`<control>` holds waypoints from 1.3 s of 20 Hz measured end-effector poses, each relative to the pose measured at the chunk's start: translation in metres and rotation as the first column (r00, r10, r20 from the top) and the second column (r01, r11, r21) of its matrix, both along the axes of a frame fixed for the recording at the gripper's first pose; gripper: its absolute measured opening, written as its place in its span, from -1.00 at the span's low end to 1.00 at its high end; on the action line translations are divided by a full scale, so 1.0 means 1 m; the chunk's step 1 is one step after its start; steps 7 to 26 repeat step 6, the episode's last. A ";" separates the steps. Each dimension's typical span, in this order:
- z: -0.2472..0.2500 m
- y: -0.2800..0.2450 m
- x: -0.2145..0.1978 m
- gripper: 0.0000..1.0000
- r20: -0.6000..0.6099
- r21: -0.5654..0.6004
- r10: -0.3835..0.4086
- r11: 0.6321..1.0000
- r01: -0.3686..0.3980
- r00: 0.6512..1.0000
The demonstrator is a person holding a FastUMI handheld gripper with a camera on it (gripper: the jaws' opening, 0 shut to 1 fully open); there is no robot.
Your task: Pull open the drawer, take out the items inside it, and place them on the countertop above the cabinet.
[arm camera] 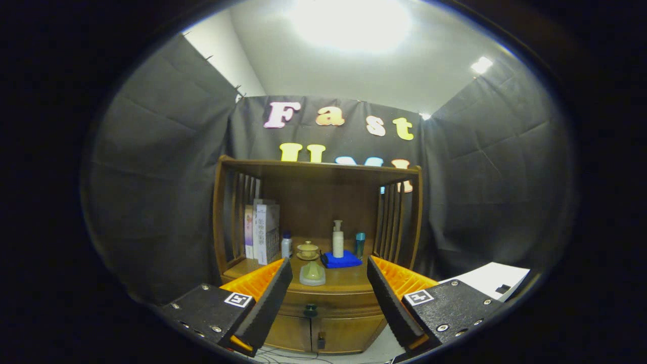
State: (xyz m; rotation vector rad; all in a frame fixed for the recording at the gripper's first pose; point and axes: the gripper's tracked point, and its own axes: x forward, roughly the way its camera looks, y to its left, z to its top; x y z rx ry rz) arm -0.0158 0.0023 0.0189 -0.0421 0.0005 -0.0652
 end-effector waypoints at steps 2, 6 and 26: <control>-0.010 0.009 -0.003 0.87 -0.014 -0.041 -0.002 0.999 0.002 1.000; -0.015 0.064 -0.009 0.87 -0.038 0.016 0.111 0.994 -0.110 0.993; -0.015 0.064 -0.009 0.87 -0.038 0.016 0.111 0.994 -0.110 0.993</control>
